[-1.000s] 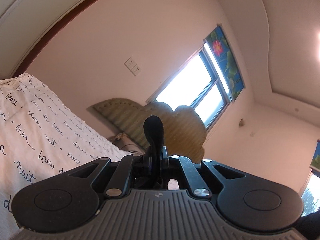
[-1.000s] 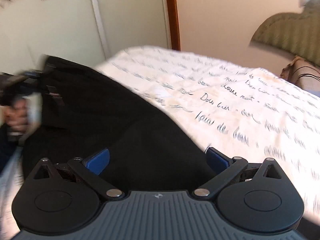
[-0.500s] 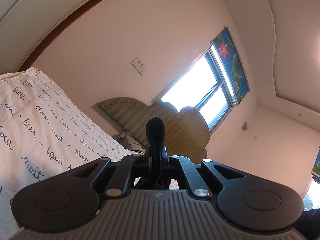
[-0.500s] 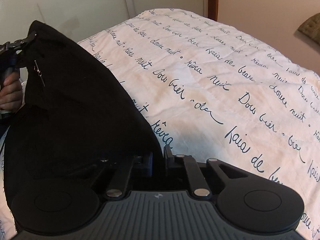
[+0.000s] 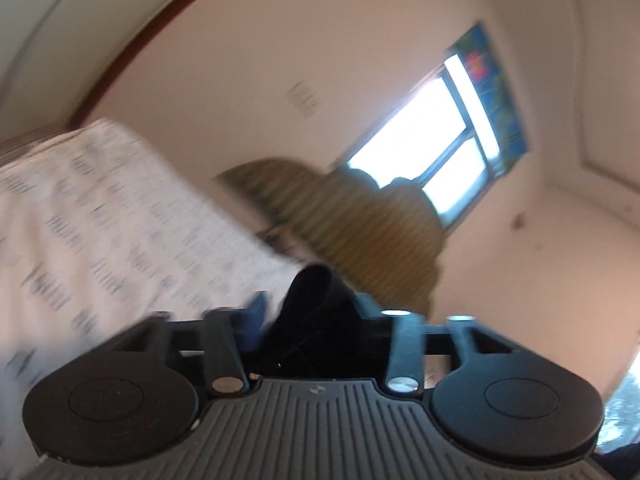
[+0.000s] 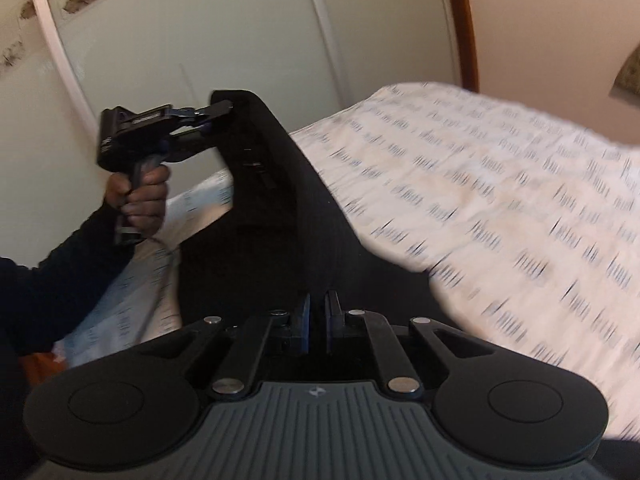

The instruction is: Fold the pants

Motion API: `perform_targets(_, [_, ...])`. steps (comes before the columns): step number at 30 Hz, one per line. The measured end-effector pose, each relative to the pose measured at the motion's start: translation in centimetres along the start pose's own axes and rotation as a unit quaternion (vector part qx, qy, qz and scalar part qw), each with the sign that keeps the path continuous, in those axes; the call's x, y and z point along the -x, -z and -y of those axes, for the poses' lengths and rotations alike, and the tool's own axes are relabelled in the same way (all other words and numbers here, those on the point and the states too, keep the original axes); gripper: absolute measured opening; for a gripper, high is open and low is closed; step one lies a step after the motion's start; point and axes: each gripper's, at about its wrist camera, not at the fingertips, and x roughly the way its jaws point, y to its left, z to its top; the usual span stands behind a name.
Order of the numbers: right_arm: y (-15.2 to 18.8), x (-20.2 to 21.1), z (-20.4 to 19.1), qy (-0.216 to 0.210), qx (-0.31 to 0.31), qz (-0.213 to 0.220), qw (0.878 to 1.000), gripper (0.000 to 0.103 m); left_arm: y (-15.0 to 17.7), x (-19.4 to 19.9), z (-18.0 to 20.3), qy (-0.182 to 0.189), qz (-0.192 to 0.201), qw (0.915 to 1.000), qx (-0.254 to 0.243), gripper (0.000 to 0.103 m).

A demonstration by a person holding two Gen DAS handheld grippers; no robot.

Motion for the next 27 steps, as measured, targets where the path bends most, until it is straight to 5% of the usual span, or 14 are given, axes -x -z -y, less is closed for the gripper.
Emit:
perform_targets(2, [2.7,-1.5,-0.3,-0.002,-0.020,-0.017,1.000,0.007,1.8,2.4,-0.1,-0.059,-0.013,0.9981,0.011,0.077])
perform_targets(6, [5.4,-3.2,0.1,0.011,-0.051,-0.022,0.998,0.007,4.4,6.7,0.2,-0.113,-0.023,0.9913,0.064,0.079])
perform_targets(10, [4.7,-2.4,0.3,0.007,-0.064,0.013,0.998,0.007,6.8,9.2,1.3,-0.097,0.015,0.9762,0.193,0.083])
perform_targets(13, [3.6,-1.7,0.3,0.006,-0.060,0.035,0.998,0.007,8.8,8.1,2.7,-0.065,0.003,0.9606,0.270,0.083])
perform_targets(16, [2.7,-1.5,0.5,0.006,-0.059,0.055,0.997,0.007,10.0,5.7,4.6,-0.068,-0.033,0.9567,0.281,0.083])
perform_targets(18, [2.6,-1.2,0.5,0.007,-0.057,0.060,0.997,0.007,10.4,4.7,4.6,-0.106,-0.043,0.9484,0.295,0.082])
perform_targets(22, [3.2,-0.8,0.4,-0.004,-0.082,0.061,0.995,0.007,10.5,5.0,3.1,-0.169,-0.023,0.9242,0.341,0.080])
perform_targets(27, [5.4,0.4,0.1,-0.023,-0.125,0.078,0.989,0.008,9.8,5.4,2.6,-0.203,-0.001,0.9166,0.345,0.072])
